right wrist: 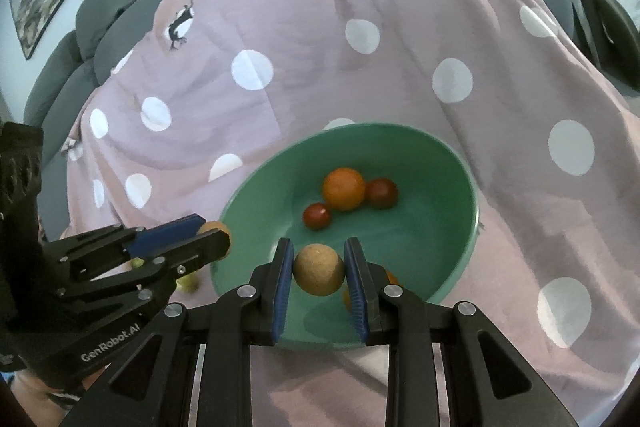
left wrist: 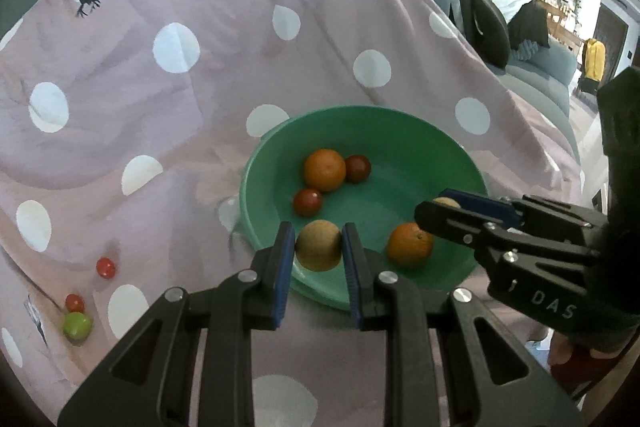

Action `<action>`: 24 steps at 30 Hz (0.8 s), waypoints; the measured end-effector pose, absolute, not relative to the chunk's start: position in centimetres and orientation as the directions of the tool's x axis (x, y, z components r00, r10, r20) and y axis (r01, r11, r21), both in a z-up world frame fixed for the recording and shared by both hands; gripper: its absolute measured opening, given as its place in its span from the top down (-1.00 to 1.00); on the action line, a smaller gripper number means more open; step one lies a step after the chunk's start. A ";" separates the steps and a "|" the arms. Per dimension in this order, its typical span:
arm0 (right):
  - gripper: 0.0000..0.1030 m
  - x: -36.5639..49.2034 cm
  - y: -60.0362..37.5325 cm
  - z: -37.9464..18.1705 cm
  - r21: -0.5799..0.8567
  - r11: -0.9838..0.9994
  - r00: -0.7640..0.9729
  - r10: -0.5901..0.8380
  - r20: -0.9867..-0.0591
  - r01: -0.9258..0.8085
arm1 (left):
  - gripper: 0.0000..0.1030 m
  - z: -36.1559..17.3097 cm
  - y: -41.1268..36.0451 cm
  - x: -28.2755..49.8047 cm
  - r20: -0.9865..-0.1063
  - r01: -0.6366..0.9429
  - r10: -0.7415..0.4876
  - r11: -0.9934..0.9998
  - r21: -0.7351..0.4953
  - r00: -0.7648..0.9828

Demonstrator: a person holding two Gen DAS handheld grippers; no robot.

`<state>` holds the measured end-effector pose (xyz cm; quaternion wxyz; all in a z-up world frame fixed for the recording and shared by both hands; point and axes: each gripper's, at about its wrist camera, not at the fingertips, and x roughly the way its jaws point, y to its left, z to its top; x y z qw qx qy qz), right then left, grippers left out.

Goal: Organize fruits
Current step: 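Carry both small fruits over the green bowl and lower them inside, then open the left tool while the right tool opens, dropping both small fruits into the bowl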

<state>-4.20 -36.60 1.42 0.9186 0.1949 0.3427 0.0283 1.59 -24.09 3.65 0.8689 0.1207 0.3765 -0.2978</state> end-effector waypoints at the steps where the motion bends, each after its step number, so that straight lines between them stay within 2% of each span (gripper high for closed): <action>1: 0.45 -4.0 -36.7 1.3 0.377 0.922 0.762 0.184 -0.621 0.084 | 0.54 3.5 -24.2 1.7 -0.729 0.608 -0.423 0.794 -0.012 0.537; 24: 0.45 -2.2 -36.6 0.2 0.336 0.936 0.727 0.157 -0.669 0.107 | 0.53 1.4 -25.3 3.3 -0.766 0.620 -0.380 0.784 0.032 0.519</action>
